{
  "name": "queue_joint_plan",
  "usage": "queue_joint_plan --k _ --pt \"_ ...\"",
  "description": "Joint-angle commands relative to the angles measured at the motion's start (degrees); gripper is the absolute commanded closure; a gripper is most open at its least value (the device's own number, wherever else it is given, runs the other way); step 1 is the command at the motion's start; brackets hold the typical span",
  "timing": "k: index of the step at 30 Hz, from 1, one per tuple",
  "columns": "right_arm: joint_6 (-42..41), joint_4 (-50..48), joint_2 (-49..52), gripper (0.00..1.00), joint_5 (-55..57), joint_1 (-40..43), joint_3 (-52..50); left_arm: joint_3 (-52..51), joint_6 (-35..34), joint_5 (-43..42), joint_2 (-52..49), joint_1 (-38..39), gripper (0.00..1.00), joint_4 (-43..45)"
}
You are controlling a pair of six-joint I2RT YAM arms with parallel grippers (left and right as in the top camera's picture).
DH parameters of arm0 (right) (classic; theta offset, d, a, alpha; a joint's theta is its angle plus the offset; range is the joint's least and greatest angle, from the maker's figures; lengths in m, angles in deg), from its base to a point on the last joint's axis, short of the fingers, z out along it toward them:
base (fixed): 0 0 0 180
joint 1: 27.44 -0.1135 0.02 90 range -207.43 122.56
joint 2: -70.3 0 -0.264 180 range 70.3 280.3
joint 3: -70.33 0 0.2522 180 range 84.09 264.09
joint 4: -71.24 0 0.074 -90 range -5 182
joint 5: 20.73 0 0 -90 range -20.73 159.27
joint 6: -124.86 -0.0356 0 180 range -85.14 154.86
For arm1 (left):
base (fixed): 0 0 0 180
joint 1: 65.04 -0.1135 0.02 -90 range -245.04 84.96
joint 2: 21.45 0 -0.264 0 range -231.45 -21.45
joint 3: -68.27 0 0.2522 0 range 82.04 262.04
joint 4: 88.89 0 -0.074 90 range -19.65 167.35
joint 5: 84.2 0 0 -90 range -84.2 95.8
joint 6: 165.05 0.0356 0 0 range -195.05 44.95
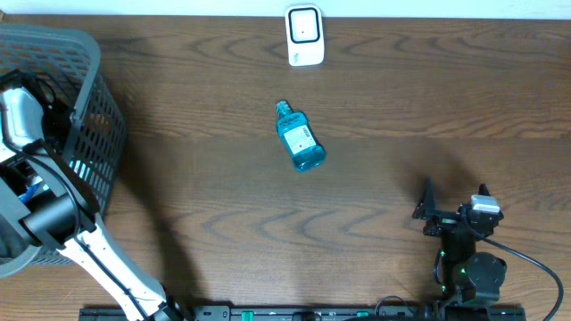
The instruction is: Scan the item barcode
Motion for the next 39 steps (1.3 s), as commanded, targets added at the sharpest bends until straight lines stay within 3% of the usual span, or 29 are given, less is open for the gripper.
queue_joint_plan --k 1,3,5,13,17,22,26,29,34,39 --pt "0.7 0.2 -0.3 0.01 0.5 0.4 -0.1 -1.2 -0.5 1.5 -3.9 -0.1 0.42 -0.2" --pt "0.7 0.2 -0.3 0.01 0.5 0.4 -0.1 -0.7 -0.5 1.7 -3.3 -0.1 0.56 -0.6" --pt "0.7 0.2 -0.3 0.01 0.5 0.4 -0.1 0.7 -2.5 1.7 -2.1 -0.2 0.59 -0.7" --pt "0.7 0.2 -0.3 0.01 0.5 0.4 -0.1 7.5 -6.4 3.8 9.7 -0.5 0.59 -0.8" --pt "0.7 0.2 -0.3 0.01 0.5 0.4 -0.1 12.5 -11.4 3.5 22.2 0.1 0.59 2.4" --pt "0.7 0.2 -0.3 0.01 0.5 0.4 -0.1 13.2 -13.7 -6.7 36.9 5.5 0.57 9.9" --pt "0.7 0.2 -0.3 0.01 0.5 0.4 -0.1 13.2 -17.2 -17.8 44.1 17.0 0.56 14.4" --pt "0.7 0.2 -0.3 0.01 0.5 0.4 -0.1 12.8 -20.6 -20.7 43.5 34.4 0.56 16.2" --pt "0.7 0.2 -0.3 0.01 0.5 0.4 -0.1 12.0 -20.7 -16.1 30.2 58.5 0.56 15.9" --pt "0.7 0.2 -0.3 0.01 0.5 0.4 -0.1 12.0 -20.7 -11.6 15.0 68.0 0.56 15.6"
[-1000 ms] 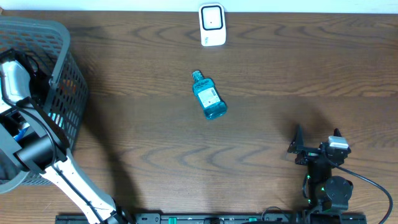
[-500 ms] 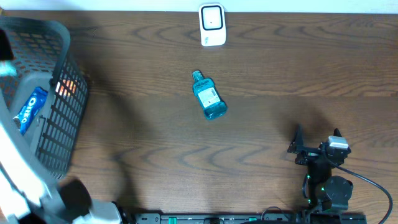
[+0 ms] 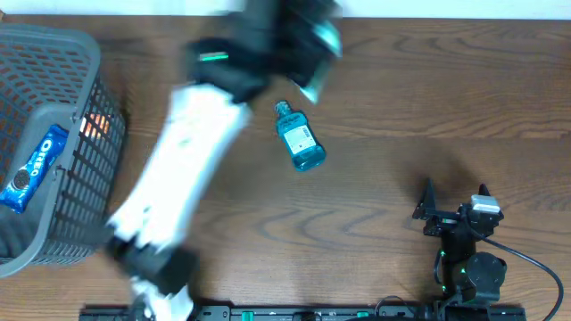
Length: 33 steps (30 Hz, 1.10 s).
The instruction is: Scan the item barcode
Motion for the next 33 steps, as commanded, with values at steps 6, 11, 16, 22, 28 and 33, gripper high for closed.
queue_joint_plan --k 6,11,16,22,28,33 --pt "0.7 0.2 -0.3 0.01 0.5 0.4 -0.1 -1.0 -3.3 3.4 -22.7 10.3 0.56 -1.2" --pt "0.7 0.2 -0.3 0.01 0.5 0.4 -0.1 -1.0 -1.3 3.4 -27.8 12.4 0.49 -2.3" --pt "0.7 0.2 -0.3 0.01 0.5 0.4 -0.1 1.6 -1.3 5.0 -25.1 13.1 0.03 -3.8" --pt "0.7 0.2 -0.3 0.01 0.5 0.4 -0.1 11.5 -1.3 27.4 -11.1 10.1 0.02 -13.5" --pt "0.7 0.2 -0.3 0.01 0.5 0.4 -0.1 13.9 -3.3 35.9 7.8 -4.3 0.02 -15.8" --pt "0.7 0.2 -0.3 0.01 0.5 0.4 -0.1 13.9 -21.4 35.7 17.7 -27.9 0.02 -21.3"
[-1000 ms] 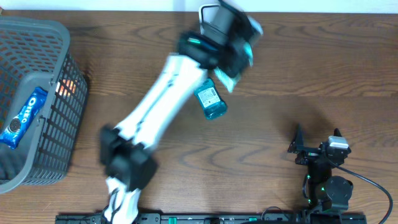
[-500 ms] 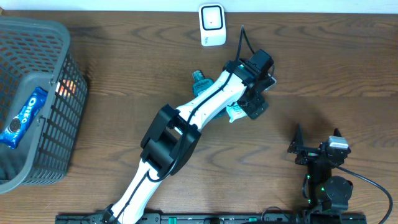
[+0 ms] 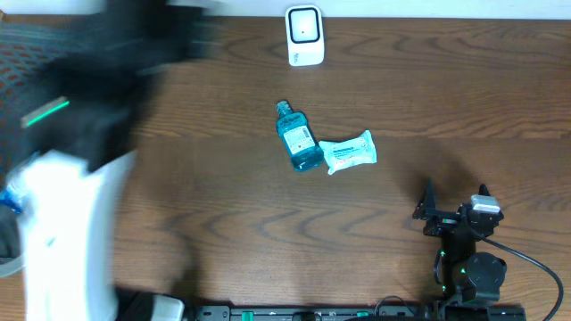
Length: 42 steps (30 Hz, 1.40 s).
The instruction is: Scan the item barcode
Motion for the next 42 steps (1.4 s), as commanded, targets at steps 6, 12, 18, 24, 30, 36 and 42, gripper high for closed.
queue_joint_plan --k 6,12,18,24,30,36,42 --pt "0.7 0.2 -0.3 0.01 0.5 0.4 -0.1 -3.9 -46.9 -0.6 1.1 -37.0 0.02 -18.8" --pt "0.7 0.2 -0.3 0.01 0.5 0.4 -0.1 -13.7 -71.0 -0.5 -4.6 -43.1 0.02 -20.4" --pt "0.7 0.2 -0.3 0.01 0.5 0.4 -0.1 -19.9 -94.0 -0.5 -12.2 -45.1 0.02 -20.0" --pt "0.7 0.2 -0.3 0.01 0.5 0.4 -0.1 -20.7 -96.4 0.3 -23.0 -45.3 0.02 -11.8" --pt "0.7 0.2 -0.3 0.01 0.5 0.4 -0.1 -20.7 -96.4 1.4 -31.2 -45.5 0.02 -5.0" --pt "0.7 0.2 -0.3 0.01 0.5 0.4 -0.1 -20.7 -96.4 2.4 -35.9 -46.2 0.02 0.0" --pt "0.7 0.2 -0.3 0.01 0.5 0.4 -0.1 -20.7 -96.1 4.9 -38.8 -46.7 0.02 1.3"
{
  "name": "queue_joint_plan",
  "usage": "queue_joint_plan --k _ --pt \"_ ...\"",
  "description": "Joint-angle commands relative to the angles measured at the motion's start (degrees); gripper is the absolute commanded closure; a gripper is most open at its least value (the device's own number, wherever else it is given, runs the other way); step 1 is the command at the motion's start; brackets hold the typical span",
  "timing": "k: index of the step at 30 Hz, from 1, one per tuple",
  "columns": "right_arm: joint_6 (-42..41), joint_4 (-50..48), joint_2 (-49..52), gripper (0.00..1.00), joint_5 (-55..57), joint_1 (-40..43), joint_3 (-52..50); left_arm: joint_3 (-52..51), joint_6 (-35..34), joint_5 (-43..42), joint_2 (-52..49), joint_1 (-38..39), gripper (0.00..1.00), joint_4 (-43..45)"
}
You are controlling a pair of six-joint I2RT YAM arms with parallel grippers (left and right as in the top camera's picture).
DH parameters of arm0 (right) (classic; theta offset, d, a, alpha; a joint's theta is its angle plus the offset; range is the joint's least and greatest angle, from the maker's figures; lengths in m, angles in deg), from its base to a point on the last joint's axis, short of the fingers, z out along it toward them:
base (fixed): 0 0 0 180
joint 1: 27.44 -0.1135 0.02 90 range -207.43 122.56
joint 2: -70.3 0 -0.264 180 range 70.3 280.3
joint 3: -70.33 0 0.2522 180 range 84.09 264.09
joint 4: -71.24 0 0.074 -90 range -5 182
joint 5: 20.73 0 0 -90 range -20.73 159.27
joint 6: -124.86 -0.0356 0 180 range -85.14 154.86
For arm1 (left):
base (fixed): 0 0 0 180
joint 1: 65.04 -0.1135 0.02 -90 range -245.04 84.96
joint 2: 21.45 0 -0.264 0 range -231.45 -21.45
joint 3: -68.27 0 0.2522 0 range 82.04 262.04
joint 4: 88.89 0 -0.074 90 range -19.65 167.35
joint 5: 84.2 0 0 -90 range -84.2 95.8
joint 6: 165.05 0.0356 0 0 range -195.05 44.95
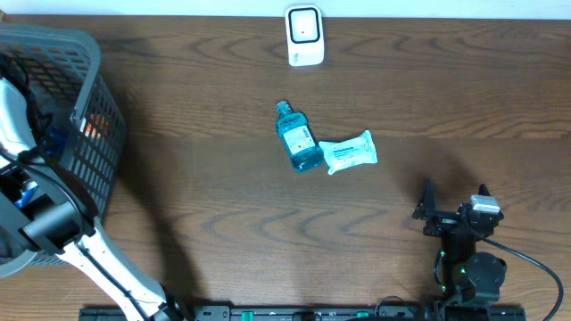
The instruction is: Scan the item barcode
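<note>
At the table's far edge stands the white barcode scanner [303, 36]. A blue bottle [299, 138] lies mid-table, and a white and teal packet [350, 152] lies touching its right side. My left arm [49, 214] bends over the grey basket [94, 98] at the left and reaches inside. Its gripper is down among the contents, hidden by the arm, so its state cannot be read. My right gripper [455, 201] rests at the near right, fingers apart and empty, far from both items.
Inside the basket, something blue [25, 189] and something orange [94, 125] show past the arm. The right arm's base and cable [526, 259] sit at the near right edge.
My left arm was a blur over the table's left side and is now reaching down into the basket. The bottle, the packet and my right arm have not moved.
First my left arm was in the basket, with only the blue bottle on the table. Then it was stretched over the table near the scanner. After that the packet lay beside the bottle with the arm at the left. Now the arm is back in the basket.
</note>
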Motion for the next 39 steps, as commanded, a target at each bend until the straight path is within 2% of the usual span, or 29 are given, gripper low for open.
queue_joint_plan --k 1,9,12,14,16,17,19,21,23,24,28,32,35,36,39 --pt "0.7 0.2 -0.3 0.01 0.5 0.4 -0.1 -0.2 -0.3 3.0 -2.4 -0.6 0.02 -0.3" --pt "0.7 0.2 -0.3 0.01 0.5 0.4 -0.1 -0.9 6.1 3.9 -6.4 -1.5 0.02 -0.3" --pt "0.7 0.2 -0.3 0.01 0.5 0.4 -0.1 -1.8 6.4 3.9 -6.8 -2.1 0.02 -0.3" --pt "0.7 0.2 -0.3 0.01 0.5 0.4 -0.1 -2.6 7.6 3.8 -6.8 -2.4 0.12 -0.2" --pt "0.7 0.2 -0.3 0.01 0.5 0.4 -0.1 -3.3 9.2 3.8 -6.8 -2.6 0.35 -0.3" --pt "0.7 0.2 -0.3 0.01 0.5 0.4 -0.1 -3.6 11.5 3.9 -6.8 -2.7 0.39 -0.3" --pt "0.7 0.2 -0.3 0.01 0.5 0.4 -0.1 -3.9 16.5 3.8 -6.8 -2.7 0.61 -0.3" --pt "0.7 0.2 -0.3 0.01 0.5 0.4 -0.1 -3.9 21.0 3.8 -6.8 -2.7 0.75 -0.9" --pt "0.7 0.2 -0.3 0.01 0.5 0.4 -0.1 -3.8 25.5 3.7 -6.4 -2.7 0.89 -1.3" --pt "0.7 0.2 -0.3 0.01 0.5 0.4 -0.1 -3.6 27.6 3.4 -6.1 -2.7 0.92 -1.5" --pt "0.7 0.2 -0.3 0.01 0.5 0.4 -0.1 -1.4 32.0 0.5 -2.3 -2.7 0.92 -3.3" --pt "0.7 0.2 -0.3 0.01 0.5 0.4 -0.1 2.2 35.9 -3.0 5.8 -2.7 0.92 -3.2" --pt "0.7 0.2 -0.3 0.01 0.5 0.4 -0.1 5.8 35.9 -6.1 17.6 -2.7 0.92 -2.0" --pt "0.7 0.2 -0.3 0.01 0.5 0.4 -0.1 6.5 35.9 -9.3 24.3 -2.6 0.92 0.3" --pt "0.7 0.2 -0.3 0.01 0.5 0.4 -0.1 6.5 36.2 -16.1 34.6 -1.3 0.92 5.0"
